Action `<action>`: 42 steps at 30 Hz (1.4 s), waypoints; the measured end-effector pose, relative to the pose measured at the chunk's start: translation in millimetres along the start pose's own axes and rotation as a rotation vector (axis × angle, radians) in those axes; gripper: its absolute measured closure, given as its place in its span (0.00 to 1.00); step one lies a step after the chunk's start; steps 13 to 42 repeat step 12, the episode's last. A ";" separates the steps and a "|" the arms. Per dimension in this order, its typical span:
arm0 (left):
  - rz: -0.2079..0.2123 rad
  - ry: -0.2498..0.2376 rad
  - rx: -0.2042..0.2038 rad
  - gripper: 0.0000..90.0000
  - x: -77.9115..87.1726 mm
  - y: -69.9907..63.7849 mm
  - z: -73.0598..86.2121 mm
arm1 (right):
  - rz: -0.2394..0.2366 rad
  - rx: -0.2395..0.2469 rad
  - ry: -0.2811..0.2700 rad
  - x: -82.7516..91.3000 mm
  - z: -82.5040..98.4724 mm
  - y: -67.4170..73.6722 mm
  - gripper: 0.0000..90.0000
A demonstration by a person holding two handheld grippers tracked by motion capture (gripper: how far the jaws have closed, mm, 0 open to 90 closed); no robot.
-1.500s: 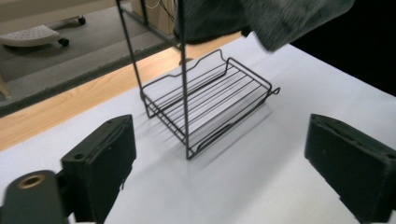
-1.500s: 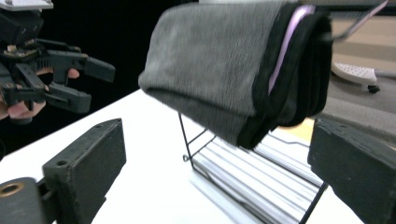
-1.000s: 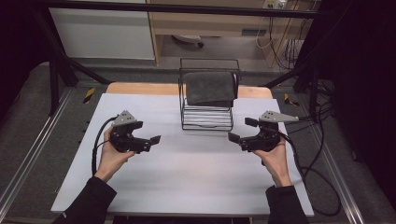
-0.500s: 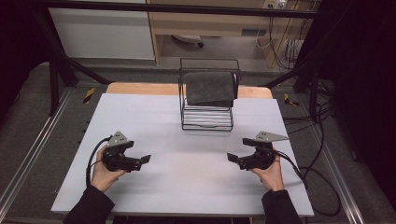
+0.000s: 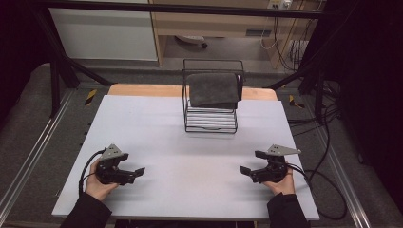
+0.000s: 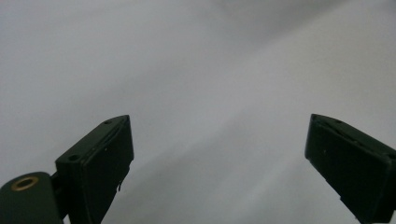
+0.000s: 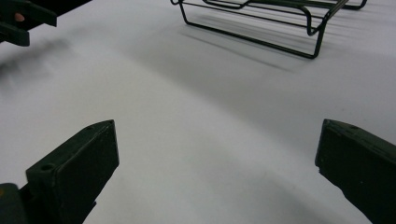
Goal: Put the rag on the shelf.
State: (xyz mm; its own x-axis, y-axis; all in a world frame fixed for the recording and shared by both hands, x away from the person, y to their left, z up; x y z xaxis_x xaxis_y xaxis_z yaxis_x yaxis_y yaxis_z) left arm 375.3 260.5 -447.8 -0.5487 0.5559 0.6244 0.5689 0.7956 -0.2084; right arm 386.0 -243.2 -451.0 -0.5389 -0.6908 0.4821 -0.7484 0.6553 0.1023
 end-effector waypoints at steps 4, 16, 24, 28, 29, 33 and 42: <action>0.008 -0.003 0.011 0.09 2.5 4.1 7.6 | -0.002 0.004 0.018 2.8 8.5 -1.5 0.00; 0.005 0.010 0.000 0.09 1.2 5.5 14.4 | 0.012 0.011 0.047 6.8 19.3 -3.1 0.00; 0.005 0.010 0.000 0.09 1.2 5.5 14.4 | 0.012 0.011 0.047 6.8 19.3 -3.1 0.00; 0.005 0.010 0.000 0.09 1.2 5.5 14.4 | 0.012 0.011 0.047 6.8 19.3 -3.1 0.00; 0.005 0.010 0.000 0.09 1.2 5.5 14.4 | 0.012 0.011 0.047 6.8 19.3 -3.1 0.00; 0.005 0.010 0.000 0.09 1.2 5.5 14.4 | 0.012 0.011 0.047 6.8 19.3 -3.1 0.00; 0.005 0.010 0.000 0.09 1.2 5.5 14.4 | 0.012 0.011 0.047 6.8 19.3 -3.1 0.00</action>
Point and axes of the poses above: each handheld gripper's, and its own axes: x roughly backward along the jaws, z roughly out of its underside, y roughly to its left, the point moved 2 cm from there along -x, roughly forward along the jaws, and after that the axes turned 8 degrees about x, right-handed, at the moved point
